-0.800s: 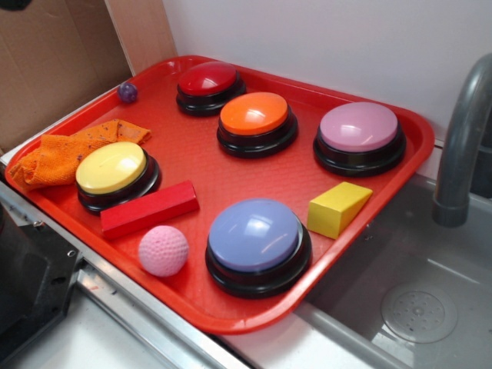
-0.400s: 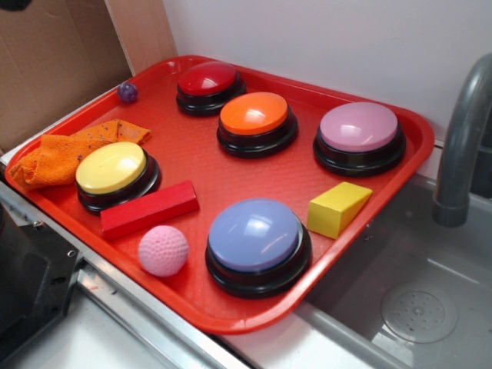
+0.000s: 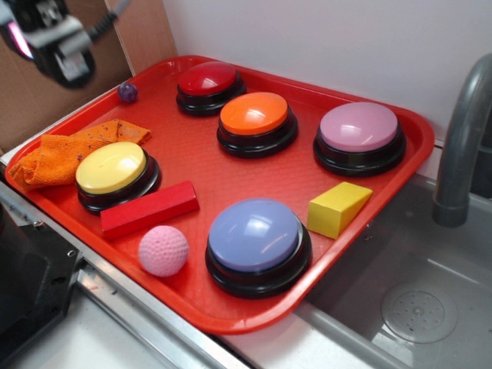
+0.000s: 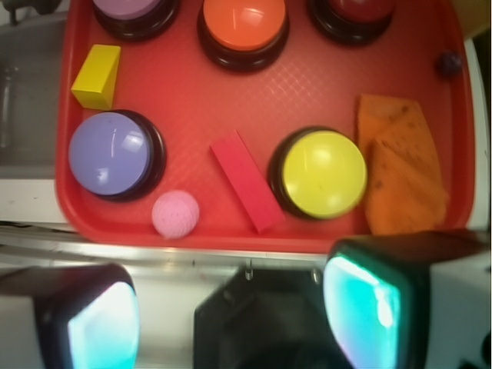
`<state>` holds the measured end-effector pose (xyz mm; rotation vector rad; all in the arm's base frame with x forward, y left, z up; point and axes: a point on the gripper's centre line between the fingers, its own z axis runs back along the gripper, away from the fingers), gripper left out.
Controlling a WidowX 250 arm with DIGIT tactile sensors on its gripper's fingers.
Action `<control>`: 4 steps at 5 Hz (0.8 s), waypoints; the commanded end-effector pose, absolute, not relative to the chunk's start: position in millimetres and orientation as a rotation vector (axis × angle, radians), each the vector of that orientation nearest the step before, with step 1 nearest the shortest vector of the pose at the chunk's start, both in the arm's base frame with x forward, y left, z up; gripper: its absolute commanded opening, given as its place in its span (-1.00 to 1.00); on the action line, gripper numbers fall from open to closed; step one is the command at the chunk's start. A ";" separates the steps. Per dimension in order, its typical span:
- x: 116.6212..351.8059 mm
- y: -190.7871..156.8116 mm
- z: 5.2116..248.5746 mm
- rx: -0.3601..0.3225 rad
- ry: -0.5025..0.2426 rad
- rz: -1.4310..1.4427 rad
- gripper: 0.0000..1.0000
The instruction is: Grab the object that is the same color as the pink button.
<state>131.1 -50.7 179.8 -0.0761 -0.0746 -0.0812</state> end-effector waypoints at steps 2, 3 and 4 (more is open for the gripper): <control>143.5 -81.2 90.0 -0.133 -0.095 -0.189 1.00; 139.4 -80.0 71.0 -0.166 -0.088 -0.215 1.00; 129.9 -84.9 56.9 -0.137 -0.056 -0.227 1.00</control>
